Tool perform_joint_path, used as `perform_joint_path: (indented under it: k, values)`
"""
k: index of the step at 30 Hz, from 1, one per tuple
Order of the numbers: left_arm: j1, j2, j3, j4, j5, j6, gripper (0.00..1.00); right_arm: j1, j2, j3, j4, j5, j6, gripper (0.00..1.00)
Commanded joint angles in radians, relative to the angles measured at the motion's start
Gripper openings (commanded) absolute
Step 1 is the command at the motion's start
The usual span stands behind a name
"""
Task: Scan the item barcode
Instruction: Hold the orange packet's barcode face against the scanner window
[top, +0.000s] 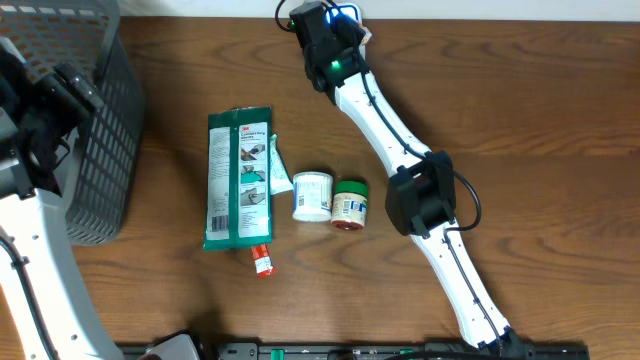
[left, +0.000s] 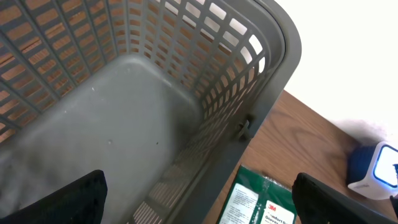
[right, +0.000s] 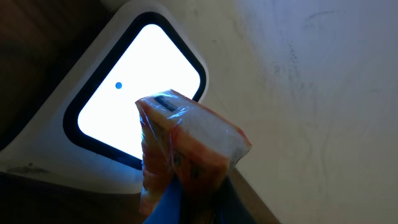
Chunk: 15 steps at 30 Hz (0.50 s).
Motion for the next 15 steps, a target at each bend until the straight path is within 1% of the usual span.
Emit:
perform_joint_path:
  k: [1,5,8,15]
  values:
    - [0.002,-0.002,0.009,-0.002,-0.005,-0.005,0.93,-0.008,0.006,0.005,0.002,0.013,0.006,0.01]
    - [0.002,-0.002,0.009,-0.002,-0.005,-0.005,0.93,-0.009,0.006,0.005,-0.017,-0.024,0.019,0.01]
    - [0.002,-0.002,0.009,-0.002,-0.005,-0.005,0.93,-0.011,0.006,0.005,-0.016,-0.026,0.040,0.01]
    - [0.002,-0.002,0.009,-0.002,-0.005,-0.005,0.93,-0.021,0.006,0.005,-0.016,-0.028,0.040,0.01]
